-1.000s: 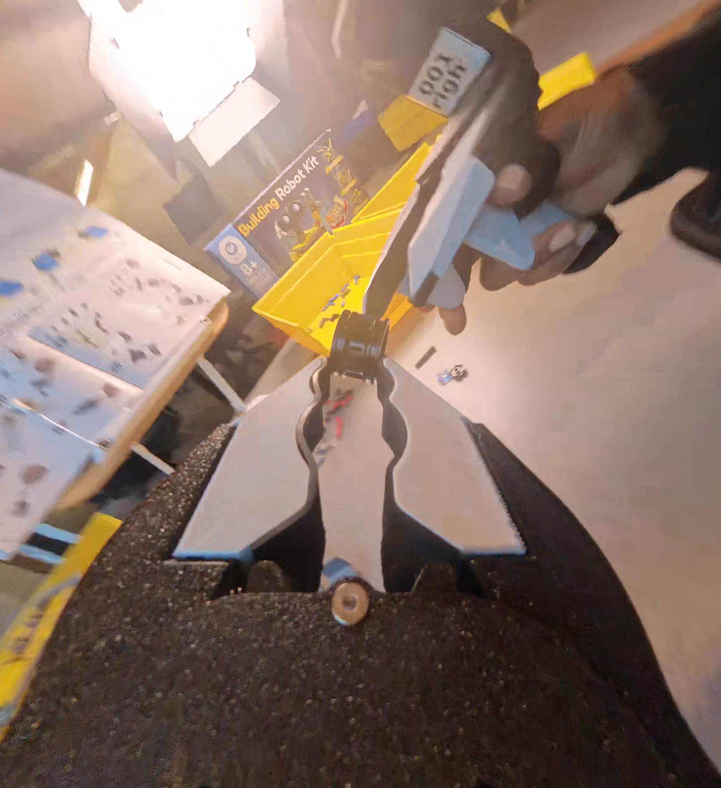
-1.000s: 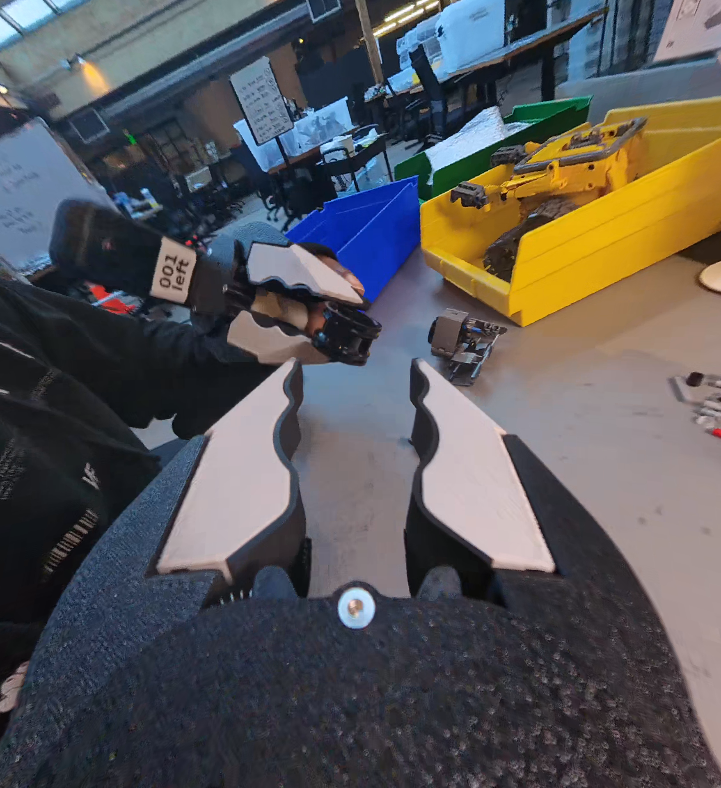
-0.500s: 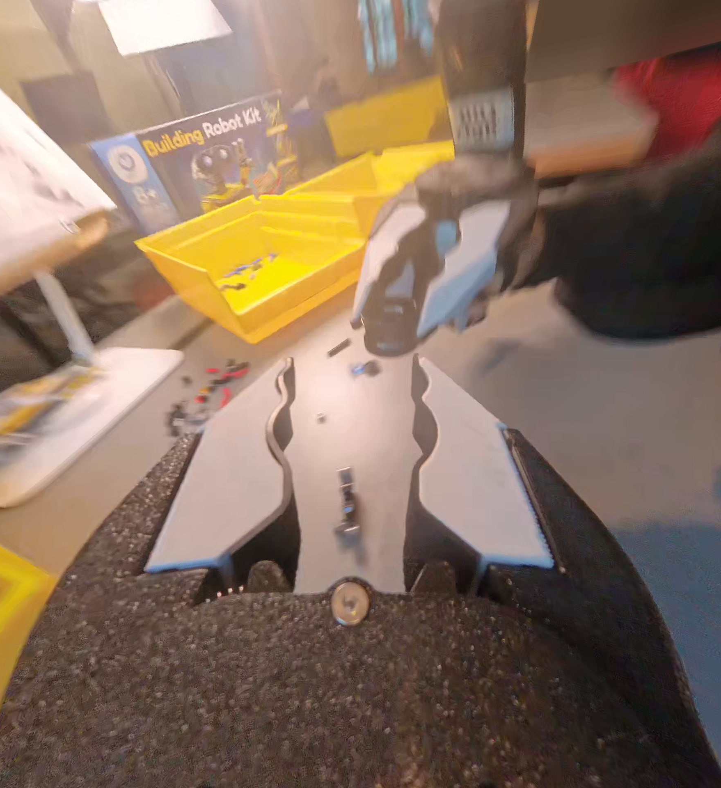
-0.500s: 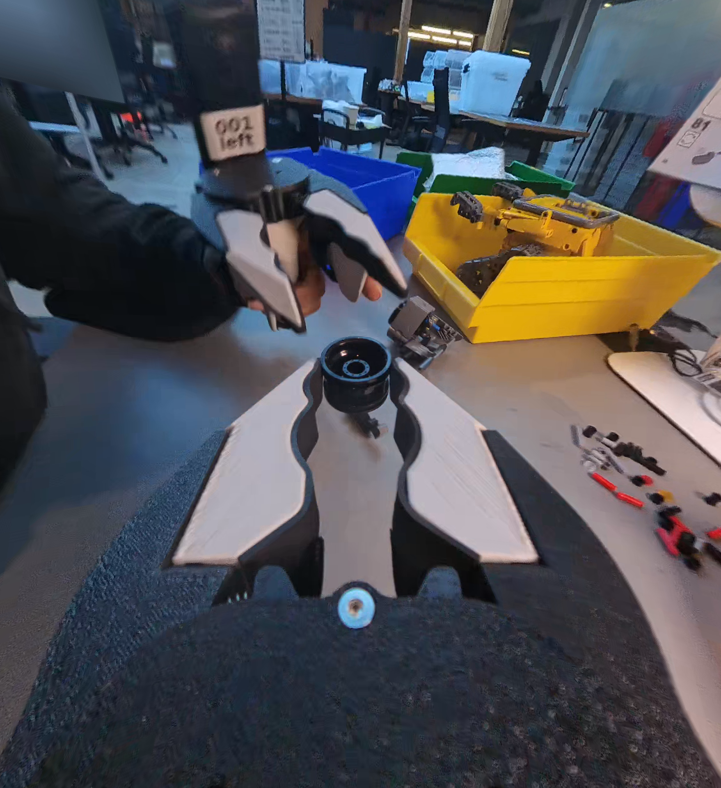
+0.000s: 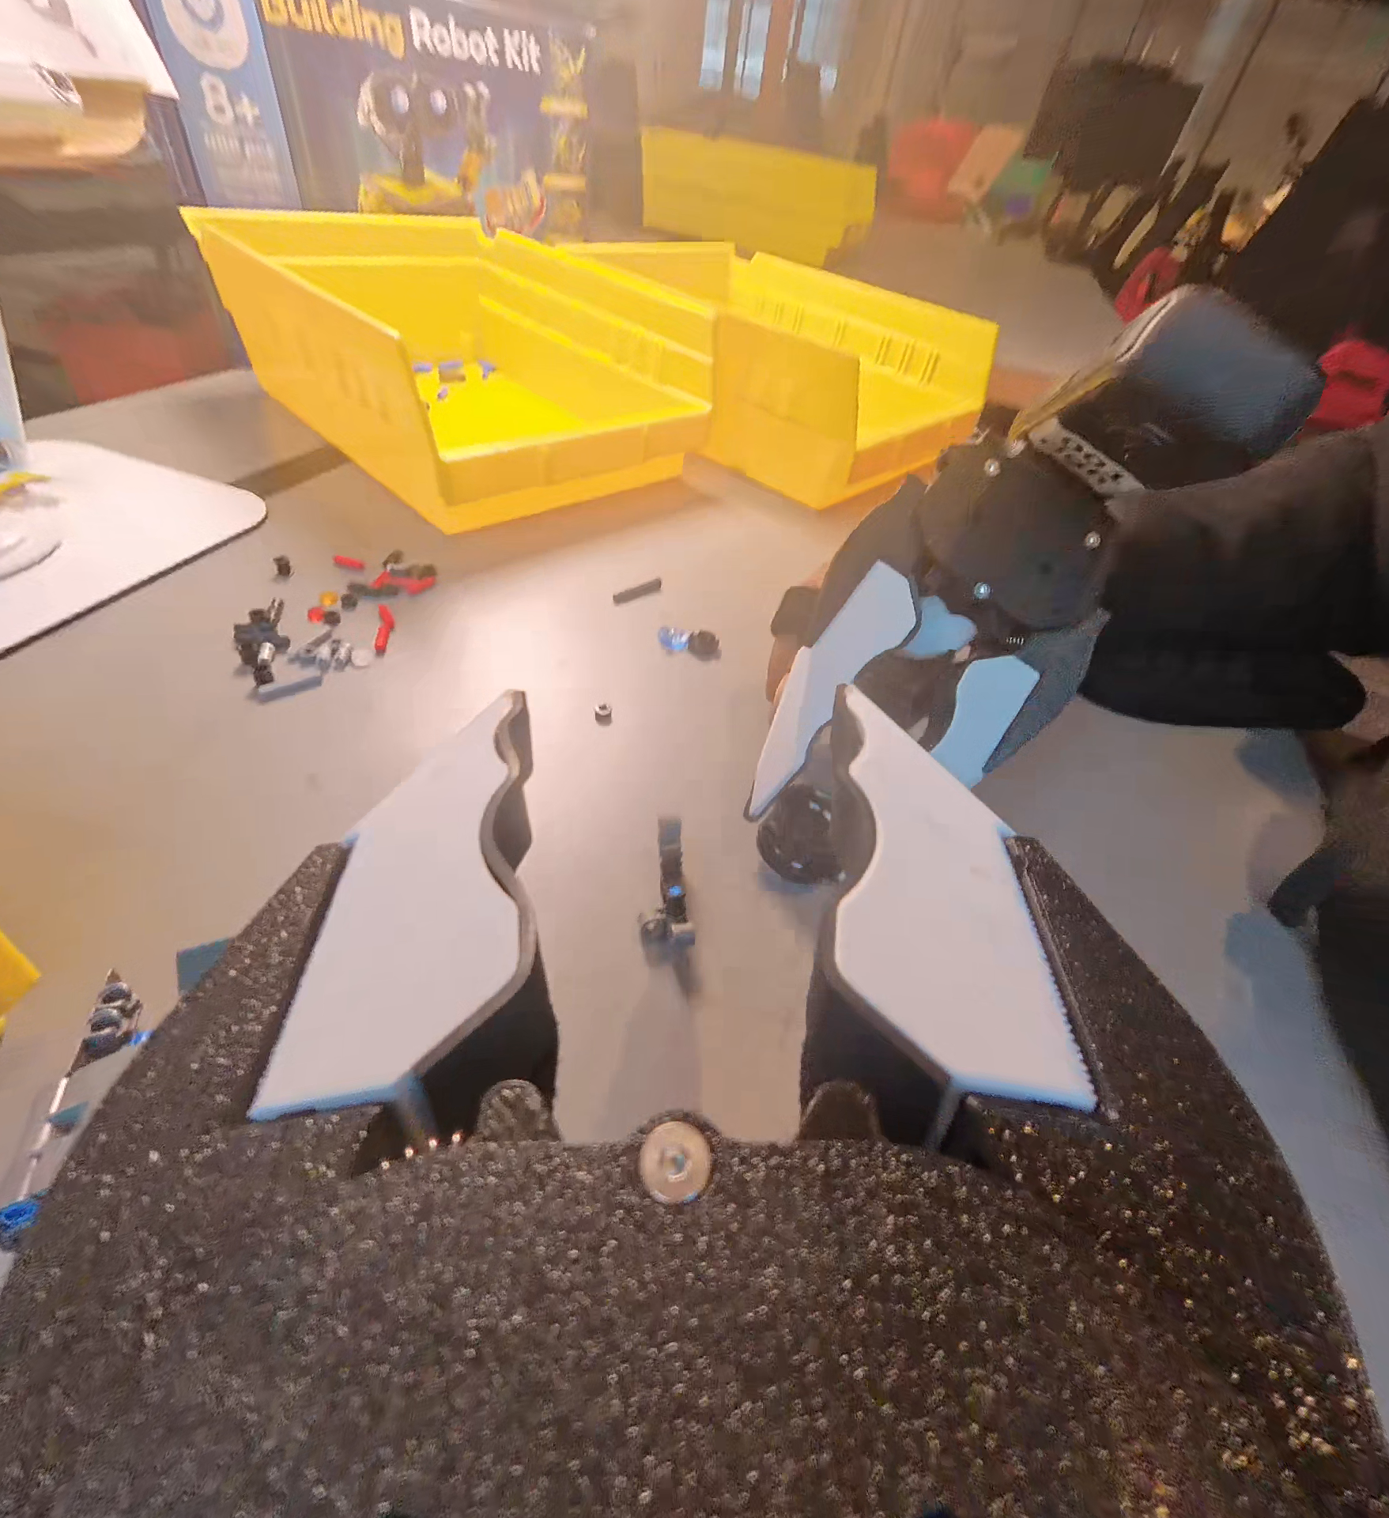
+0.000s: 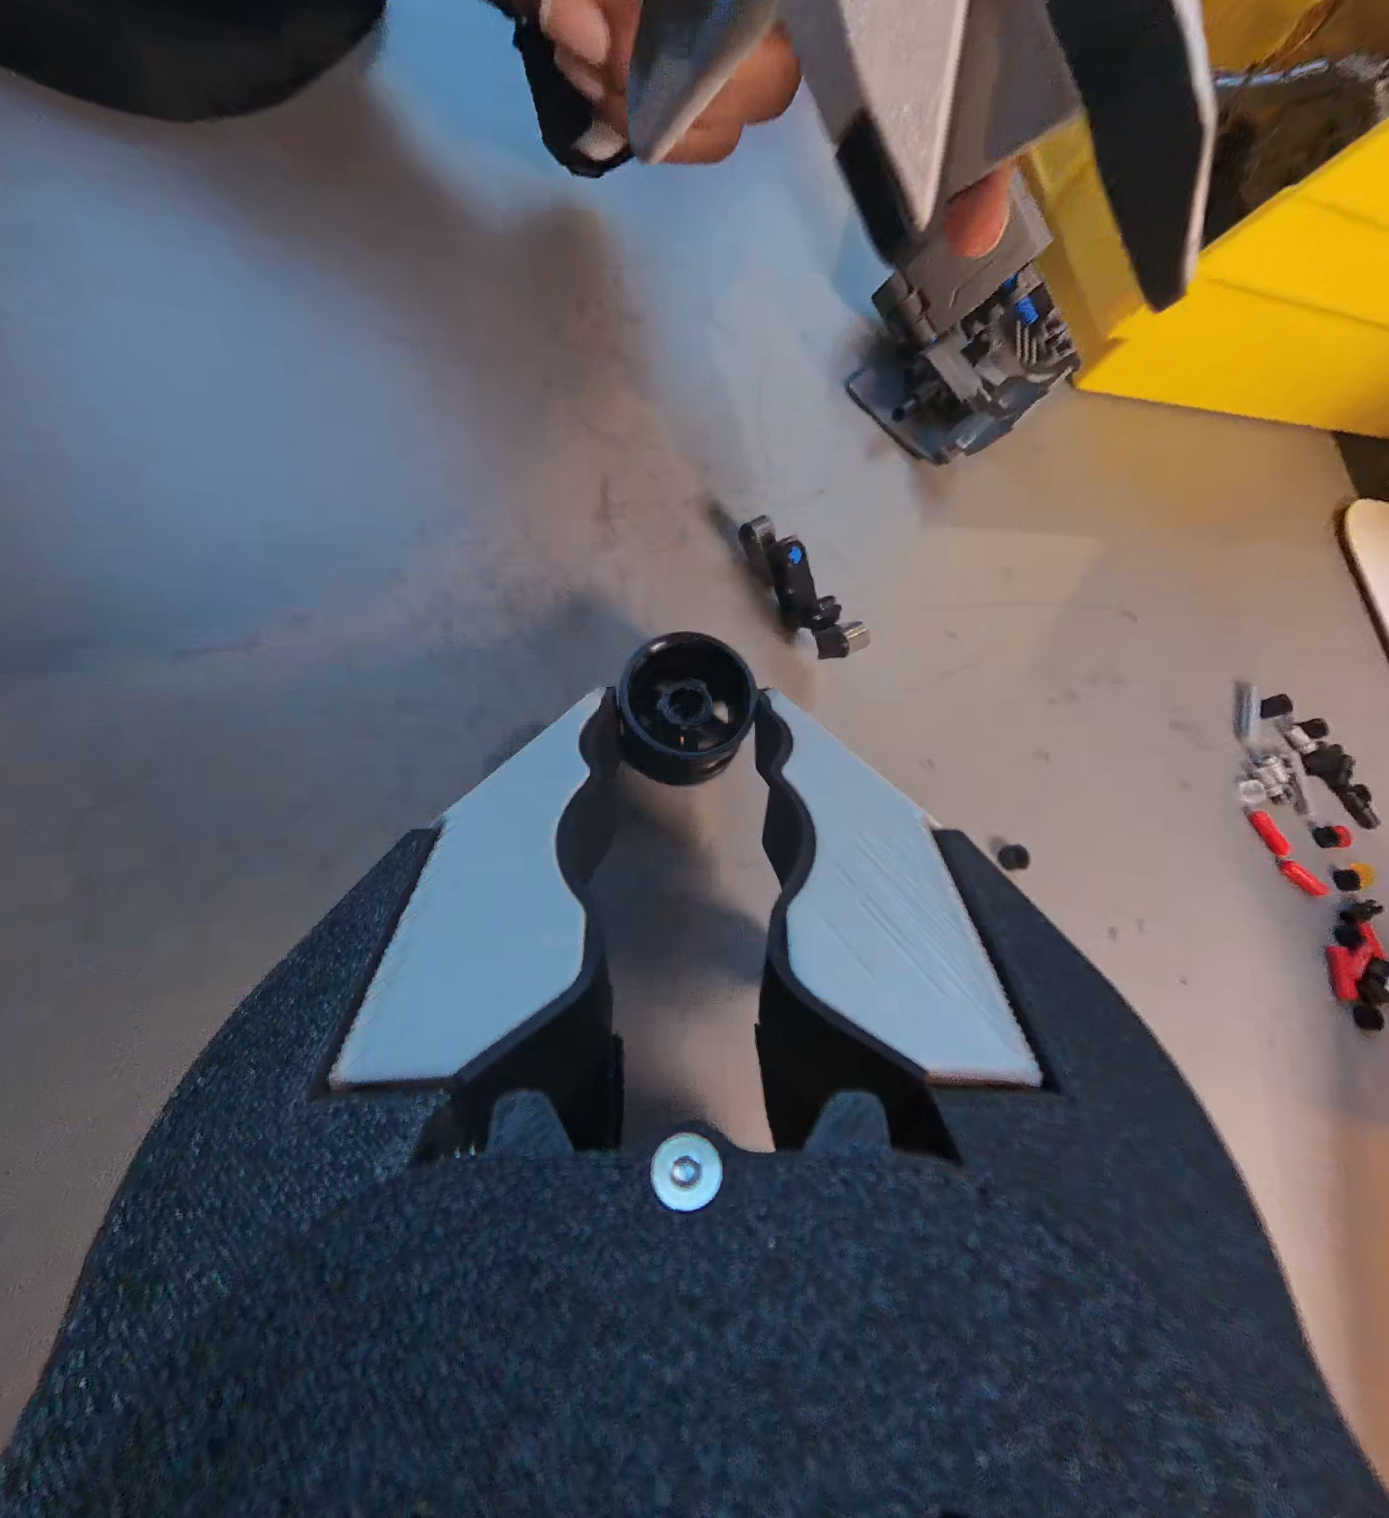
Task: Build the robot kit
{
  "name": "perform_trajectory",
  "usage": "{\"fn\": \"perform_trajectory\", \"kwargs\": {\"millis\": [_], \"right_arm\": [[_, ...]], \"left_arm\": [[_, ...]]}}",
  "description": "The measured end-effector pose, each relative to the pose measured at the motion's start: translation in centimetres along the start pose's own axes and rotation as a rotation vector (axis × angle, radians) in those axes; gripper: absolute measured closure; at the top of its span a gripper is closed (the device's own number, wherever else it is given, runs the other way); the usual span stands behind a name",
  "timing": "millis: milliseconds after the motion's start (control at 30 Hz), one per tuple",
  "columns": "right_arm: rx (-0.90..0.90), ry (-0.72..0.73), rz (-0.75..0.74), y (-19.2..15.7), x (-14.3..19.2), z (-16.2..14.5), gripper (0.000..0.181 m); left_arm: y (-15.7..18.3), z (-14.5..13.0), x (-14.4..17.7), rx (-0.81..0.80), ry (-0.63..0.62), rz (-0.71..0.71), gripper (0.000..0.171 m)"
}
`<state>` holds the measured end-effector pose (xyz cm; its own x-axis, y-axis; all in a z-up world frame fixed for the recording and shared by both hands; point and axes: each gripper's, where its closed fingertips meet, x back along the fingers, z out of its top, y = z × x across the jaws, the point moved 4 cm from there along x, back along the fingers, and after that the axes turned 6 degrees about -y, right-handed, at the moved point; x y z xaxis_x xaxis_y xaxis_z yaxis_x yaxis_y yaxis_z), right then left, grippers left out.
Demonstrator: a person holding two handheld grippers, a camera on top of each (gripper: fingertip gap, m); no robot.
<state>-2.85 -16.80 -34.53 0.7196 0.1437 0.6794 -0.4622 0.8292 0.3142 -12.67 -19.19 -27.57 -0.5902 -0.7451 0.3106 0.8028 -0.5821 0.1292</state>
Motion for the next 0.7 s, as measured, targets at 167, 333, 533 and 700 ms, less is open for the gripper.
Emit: {"fn": "perform_trajectory", "kwargs": {"millis": [167, 333, 533, 700], "right_arm": [[-0.080, 0.015, 0.028, 0.4, 0.7, -0.2, 0.133], [-0.166, 0.007, 0.118, 0.7, 1.6, -1.2, 0.150], [-0.110, 0.020, 0.094, -0.9, -0.3, 1.4, 0.154], [-0.065, 0.067, 0.071, -1.1, 0.1, 2.2, 0.140]], "left_arm": [[-0.1, -0.7, 0.0, -0.052, -0.070, 0.013, 0.106], [-0.9, -1.9, 0.7, -0.131, -0.203, 0.054, 0.112], [1.2, -4.0, 0.1, -0.189, -0.336, -0.084, 0.118], [3.8, -5.6, -0.5, -0.249, -0.431, -0.217, 0.120]]}}
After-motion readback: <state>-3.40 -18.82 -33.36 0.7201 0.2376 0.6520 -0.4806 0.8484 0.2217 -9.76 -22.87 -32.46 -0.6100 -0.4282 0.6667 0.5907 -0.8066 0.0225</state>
